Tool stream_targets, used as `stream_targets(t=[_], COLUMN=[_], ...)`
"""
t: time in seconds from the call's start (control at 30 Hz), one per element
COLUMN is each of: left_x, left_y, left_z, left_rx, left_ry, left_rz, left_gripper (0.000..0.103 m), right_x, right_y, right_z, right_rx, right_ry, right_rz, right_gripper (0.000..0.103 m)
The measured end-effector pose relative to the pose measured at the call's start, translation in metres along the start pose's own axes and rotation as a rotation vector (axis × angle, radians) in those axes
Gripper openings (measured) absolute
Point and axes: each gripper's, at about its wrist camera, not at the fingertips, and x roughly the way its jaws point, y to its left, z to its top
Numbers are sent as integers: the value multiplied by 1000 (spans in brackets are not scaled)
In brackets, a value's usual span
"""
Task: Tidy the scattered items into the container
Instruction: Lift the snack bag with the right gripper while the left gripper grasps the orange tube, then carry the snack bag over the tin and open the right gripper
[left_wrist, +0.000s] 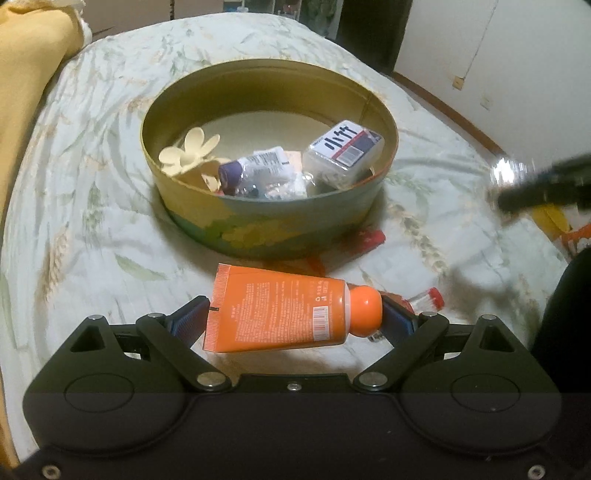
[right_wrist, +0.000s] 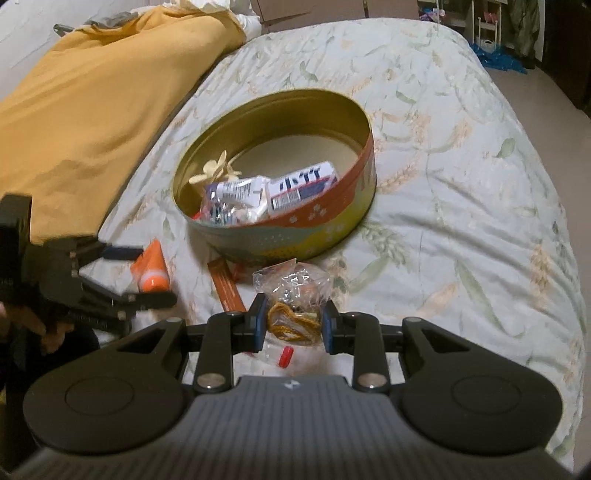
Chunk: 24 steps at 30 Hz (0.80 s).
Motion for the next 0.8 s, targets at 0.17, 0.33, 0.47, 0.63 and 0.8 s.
stream_targets(t=[0.17, 0.33, 0.47, 0.63, 0.8], left_x=[-5, -10, -10, -9, -6], left_y=[-8, -13, -19, -28, -33], left_z=[-9, -16, -20, -23, -28], left_rx=[5, -11, -6, -3, 5], left_ry=[-9, -15, -20, -24, -14], left_rz=[18, 21, 32, 33, 29], left_gripper=[94, 94, 94, 94, 94], right_x=[-8, -11, -7, 9, 22], right_y=[4, 13, 22, 34, 49], right_z=[24, 48, 63, 82, 102], right_rx=[-32, -70, -89, -131, -162], right_ry=[-37, -55, -32, -9, 2], right_rz=[-5, 15, 54, 69, 99], right_gripper=[32, 32, 32, 32, 32])
